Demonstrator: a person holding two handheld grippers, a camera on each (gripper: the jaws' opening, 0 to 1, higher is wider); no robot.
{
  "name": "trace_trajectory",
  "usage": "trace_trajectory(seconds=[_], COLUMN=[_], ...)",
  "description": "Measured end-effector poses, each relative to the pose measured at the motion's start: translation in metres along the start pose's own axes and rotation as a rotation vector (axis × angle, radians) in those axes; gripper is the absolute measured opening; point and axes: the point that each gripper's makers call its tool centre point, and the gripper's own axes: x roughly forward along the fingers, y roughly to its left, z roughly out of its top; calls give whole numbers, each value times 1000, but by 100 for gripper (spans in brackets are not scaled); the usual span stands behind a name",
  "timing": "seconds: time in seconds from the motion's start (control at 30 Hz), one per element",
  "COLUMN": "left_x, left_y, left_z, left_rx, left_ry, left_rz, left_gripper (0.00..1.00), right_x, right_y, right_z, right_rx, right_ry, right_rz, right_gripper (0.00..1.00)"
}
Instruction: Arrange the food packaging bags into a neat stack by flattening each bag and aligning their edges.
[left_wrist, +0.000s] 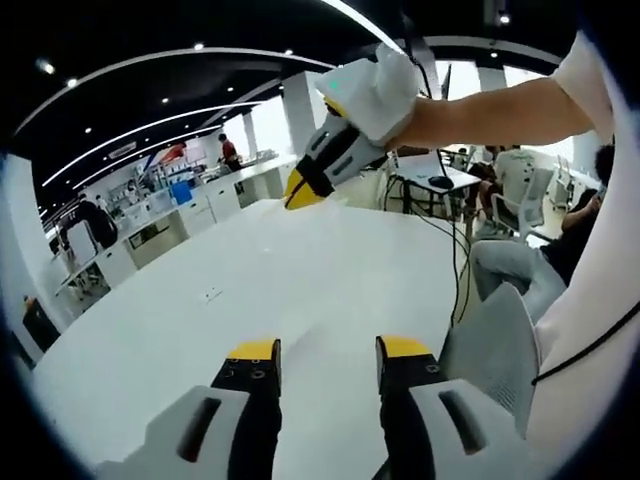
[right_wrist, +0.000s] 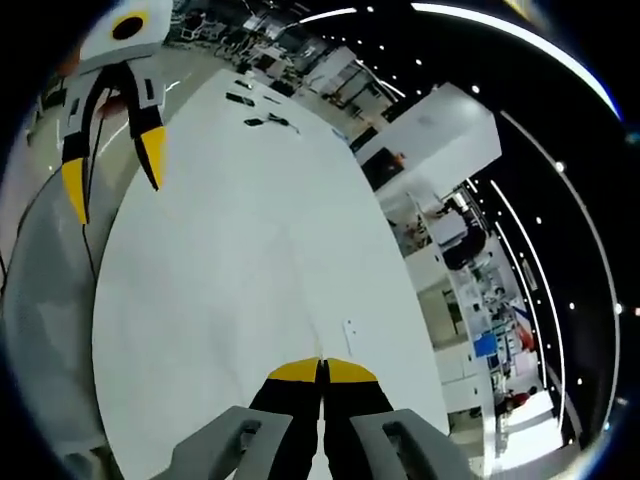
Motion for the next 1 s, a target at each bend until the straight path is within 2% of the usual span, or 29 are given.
trace_trajectory(seconds=[0.53, 0.8, 1.0], left_x=[4, 7, 7], left_y=[20, 22, 24], left_z=[-9, -11, -14], left_rx=[-76, -122, -165], left_ry=[-12, -18, -25], left_rz=[28, 25, 28], left_gripper=[44, 49, 55], right_x=[30, 48, 59], right_y=[-17, -24, -16], right_z=[-17, -23, -24], right_rx=[-15, -41, -66], right_ry=[36, 47, 45], right_rz=[-70, -117, -131], right_gripper=[0, 0, 0])
